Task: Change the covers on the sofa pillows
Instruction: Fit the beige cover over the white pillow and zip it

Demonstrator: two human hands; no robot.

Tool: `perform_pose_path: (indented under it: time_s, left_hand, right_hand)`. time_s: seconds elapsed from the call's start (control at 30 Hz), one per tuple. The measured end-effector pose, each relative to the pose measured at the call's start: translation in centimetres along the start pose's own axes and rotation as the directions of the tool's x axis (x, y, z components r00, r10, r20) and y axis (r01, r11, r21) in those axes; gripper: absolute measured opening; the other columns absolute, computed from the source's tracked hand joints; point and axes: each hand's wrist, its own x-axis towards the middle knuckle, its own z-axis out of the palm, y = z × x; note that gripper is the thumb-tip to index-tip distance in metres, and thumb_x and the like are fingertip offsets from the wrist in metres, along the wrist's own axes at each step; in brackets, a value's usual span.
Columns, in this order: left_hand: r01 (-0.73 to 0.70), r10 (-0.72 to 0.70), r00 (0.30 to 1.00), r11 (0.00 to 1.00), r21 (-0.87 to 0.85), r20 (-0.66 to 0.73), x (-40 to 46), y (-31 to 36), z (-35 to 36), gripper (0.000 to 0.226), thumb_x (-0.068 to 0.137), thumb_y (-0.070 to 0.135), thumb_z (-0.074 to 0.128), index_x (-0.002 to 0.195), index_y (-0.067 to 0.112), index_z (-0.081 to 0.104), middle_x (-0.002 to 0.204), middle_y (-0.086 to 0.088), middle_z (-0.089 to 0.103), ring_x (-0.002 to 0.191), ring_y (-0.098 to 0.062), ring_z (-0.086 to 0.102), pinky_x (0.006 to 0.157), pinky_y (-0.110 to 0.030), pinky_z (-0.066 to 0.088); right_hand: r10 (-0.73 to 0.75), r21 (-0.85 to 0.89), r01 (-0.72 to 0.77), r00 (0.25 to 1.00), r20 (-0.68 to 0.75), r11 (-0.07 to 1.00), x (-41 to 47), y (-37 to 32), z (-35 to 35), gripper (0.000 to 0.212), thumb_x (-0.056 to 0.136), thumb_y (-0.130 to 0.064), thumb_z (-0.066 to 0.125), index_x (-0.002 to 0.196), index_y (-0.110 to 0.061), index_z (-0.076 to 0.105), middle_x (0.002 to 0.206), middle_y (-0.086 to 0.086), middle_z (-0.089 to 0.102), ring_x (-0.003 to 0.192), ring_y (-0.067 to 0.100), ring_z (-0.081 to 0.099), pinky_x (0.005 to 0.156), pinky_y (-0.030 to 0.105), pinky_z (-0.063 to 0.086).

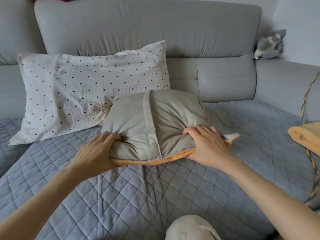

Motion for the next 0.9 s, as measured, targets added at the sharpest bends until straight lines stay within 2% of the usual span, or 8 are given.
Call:
perform_pose_path:
  time_s: [0.1,0.2,0.27,0.33,0.53,0.67,0.8,0.9]
  left_hand:
    - [-0.016,0.008,0.985,0.999,-0.044,-0.173,-4.5,-0.1,0.4,0.074,0.072,0.064,0.057,0.129,0.019,0.043,0.127,-0.011,0.044,0.102,-0.034,0.054,0.069,-0.047,0.055]
    - [0.134,-0.155,0.938,0.987,-0.087,-0.311,-7.3,0.3,0.8,0.075,0.06,0.027,0.086,0.123,0.018,0.045,0.123,-0.017,0.041,0.094,-0.044,0.055,0.057,-0.052,0.055]
    - [0.224,-0.265,0.909,0.962,-0.159,-0.321,-7.8,0.5,1.4,0.074,0.058,0.014,0.086,0.121,0.019,0.046,0.117,-0.012,0.044,0.09,-0.041,0.056,0.053,-0.047,0.054]
    - [0.205,-0.267,0.901,0.957,-0.207,-0.343,-7.6,0.9,2.1,0.071,0.064,0.008,0.082,0.124,0.018,0.045,0.117,-0.01,0.046,0.09,-0.039,0.057,0.061,-0.049,0.055]
    - [0.084,-0.122,0.916,0.99,-0.114,-0.381,-3.8,1.3,2.6,0.073,0.065,0.005,0.081,0.13,0.007,0.047,0.124,-0.018,0.048,0.108,-0.036,0.046,0.088,-0.048,0.046]
    - [-0.028,0.03,0.958,1.0,0.011,-0.286,-1.1,0.5,3.9,0.077,0.056,0.023,0.087,0.122,0.007,0.051,0.116,-0.015,0.057,0.107,-0.031,0.05,0.087,-0.042,0.047]
    - [-0.015,0.036,0.965,0.996,0.082,-0.258,0.5,0.6,6.0,0.06,0.048,0.012,0.088,0.1,0.01,0.058,0.091,-0.009,0.064,0.087,-0.027,0.055,0.072,-0.035,0.043]
    - [-0.002,0.022,0.976,0.996,0.09,-0.217,1.0,0.7,5.5,0.048,0.039,0.011,0.09,0.079,0.007,0.063,0.072,-0.007,0.061,0.067,-0.029,0.059,0.056,-0.032,0.048]
  right_hand:
    - [-0.053,-0.109,0.032,0.979,-0.196,0.994,-3.9,1.0,0.8,0.078,0.06,-0.042,0.082,0.126,-0.019,0.048,0.123,0.004,0.053,0.107,0.024,0.052,0.08,0.04,0.039]
    - [0.002,-0.119,-0.048,0.933,-0.359,0.992,-5.9,1.8,0.6,0.078,0.057,-0.035,0.085,0.124,-0.009,0.053,0.123,0.011,0.051,0.104,0.027,0.047,0.086,0.04,0.039]
    - [0.077,-0.133,-0.135,0.926,-0.37,0.982,-6.1,2.4,0.4,0.078,0.055,-0.038,0.085,0.12,-0.004,0.057,0.12,0.013,0.054,0.101,0.03,0.049,0.085,0.043,0.04]
    - [0.109,-0.106,-0.153,0.934,-0.34,0.983,-6.0,2.8,0.7,0.08,0.054,-0.037,0.087,0.12,-0.003,0.057,0.121,0.013,0.055,0.1,0.033,0.056,0.079,0.043,0.049]
    - [-0.084,-0.108,0.051,0.94,-0.329,0.993,-2.7,2.4,2.7,0.087,0.052,-0.038,0.086,0.124,-0.013,0.045,0.124,0.015,0.056,0.123,0.032,0.044,0.088,0.05,0.05]
    - [-0.147,-0.181,0.095,0.942,-0.3,0.979,0.6,0.7,5.0,0.085,0.046,-0.038,0.086,0.115,-0.01,0.046,0.109,0.011,0.062,0.109,0.027,0.047,0.082,0.045,0.045]
    - [-0.12,-0.236,0.032,0.922,-0.367,0.971,2.9,0.5,6.9,0.044,0.052,-0.01,0.08,0.087,-0.008,0.054,0.076,0.007,0.061,0.076,0.029,0.056,0.061,0.039,0.044]
    - [-0.101,-0.235,0.01,0.92,-0.379,0.972,3.1,0.6,6.5,0.032,0.047,-0.006,0.078,0.065,-0.01,0.051,0.056,0.005,0.054,0.058,0.027,0.054,0.053,0.034,0.041]
